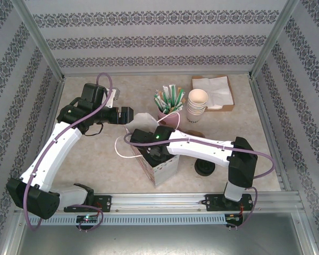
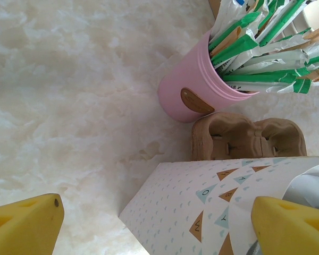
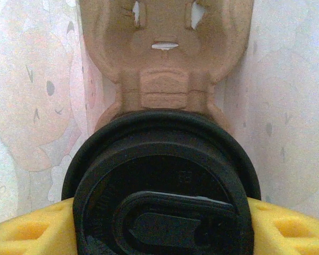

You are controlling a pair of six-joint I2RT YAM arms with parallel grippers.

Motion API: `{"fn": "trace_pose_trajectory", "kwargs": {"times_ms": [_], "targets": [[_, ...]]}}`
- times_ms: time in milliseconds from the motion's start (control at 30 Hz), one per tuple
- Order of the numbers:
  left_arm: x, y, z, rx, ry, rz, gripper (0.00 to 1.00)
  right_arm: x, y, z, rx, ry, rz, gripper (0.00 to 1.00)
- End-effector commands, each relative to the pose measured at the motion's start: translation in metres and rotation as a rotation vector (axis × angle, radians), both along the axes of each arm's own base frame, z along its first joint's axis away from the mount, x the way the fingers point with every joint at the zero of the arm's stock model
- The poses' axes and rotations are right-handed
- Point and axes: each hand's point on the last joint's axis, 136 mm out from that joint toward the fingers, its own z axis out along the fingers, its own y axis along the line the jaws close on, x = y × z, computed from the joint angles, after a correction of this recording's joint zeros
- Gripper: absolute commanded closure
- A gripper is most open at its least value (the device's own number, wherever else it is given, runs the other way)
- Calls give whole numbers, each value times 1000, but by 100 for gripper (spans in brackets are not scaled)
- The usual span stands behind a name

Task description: Pack the takeout coffee

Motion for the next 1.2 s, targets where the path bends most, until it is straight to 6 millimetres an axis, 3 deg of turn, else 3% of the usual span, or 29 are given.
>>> {"fn": "trace_pose_trajectory", "kwargs": {"times_ms": [0, 267, 700, 967, 1167], "targets": [[-3, 0, 3, 6, -11, 7, 8, -5, -18, -58, -133, 54, -26, 45], [-4, -1, 2, 8, -7, 8, 8, 13, -16, -22, -71, -32, -49, 33], [-3, -3, 3, 16, -6, 4, 8, 12, -13, -8, -42, -38, -38, 6], [-2, -5, 3, 16, -7, 3, 9, 15, -11, 5, -12, -60, -43, 6], [-2, -5, 4, 19, -5, 3, 9, 19, -12, 29, 23, -106, -49, 9]]}}
